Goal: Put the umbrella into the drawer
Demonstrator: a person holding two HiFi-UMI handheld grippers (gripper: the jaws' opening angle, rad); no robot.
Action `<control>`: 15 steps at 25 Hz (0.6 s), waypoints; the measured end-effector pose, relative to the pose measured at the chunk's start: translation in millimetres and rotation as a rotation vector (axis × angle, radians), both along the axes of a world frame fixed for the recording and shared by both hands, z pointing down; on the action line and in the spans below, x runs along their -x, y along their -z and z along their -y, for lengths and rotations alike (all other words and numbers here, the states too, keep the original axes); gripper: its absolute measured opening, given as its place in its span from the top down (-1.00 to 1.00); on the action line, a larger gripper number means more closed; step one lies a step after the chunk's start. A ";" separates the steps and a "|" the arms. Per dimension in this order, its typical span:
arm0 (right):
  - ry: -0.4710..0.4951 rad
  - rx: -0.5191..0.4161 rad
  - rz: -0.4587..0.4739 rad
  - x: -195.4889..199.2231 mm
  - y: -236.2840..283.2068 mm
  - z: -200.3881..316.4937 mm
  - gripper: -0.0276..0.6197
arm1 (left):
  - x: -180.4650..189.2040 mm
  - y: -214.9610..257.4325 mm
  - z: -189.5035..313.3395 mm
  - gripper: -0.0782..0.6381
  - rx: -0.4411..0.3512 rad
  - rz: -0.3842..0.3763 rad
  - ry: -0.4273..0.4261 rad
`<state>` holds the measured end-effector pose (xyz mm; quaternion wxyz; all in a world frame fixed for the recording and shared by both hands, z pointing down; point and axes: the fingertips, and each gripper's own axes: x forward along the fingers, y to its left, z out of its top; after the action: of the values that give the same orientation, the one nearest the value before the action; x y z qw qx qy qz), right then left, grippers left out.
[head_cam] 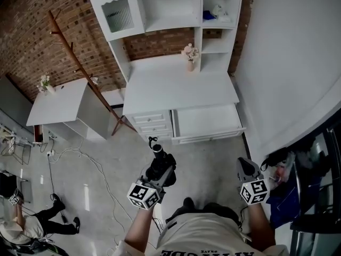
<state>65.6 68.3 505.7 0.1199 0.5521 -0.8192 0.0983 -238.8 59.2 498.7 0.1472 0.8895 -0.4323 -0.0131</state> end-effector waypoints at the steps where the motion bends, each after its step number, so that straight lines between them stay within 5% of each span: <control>1: -0.004 0.004 -0.002 0.1 -0.4 -0.9 0.81 | 0.4 0.1 0.3 0.16 0.003 -0.003 -0.002; 15: -0.015 0.025 0.024 -21.6 -18.2 9.4 0.81 | -20.6 -10.2 12.7 0.16 0.032 -0.008 -0.014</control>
<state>87.1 58.9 523.9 0.1163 0.5556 -0.8151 0.1159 -218.1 46.5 508.9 0.1634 0.8900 -0.4257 -0.0086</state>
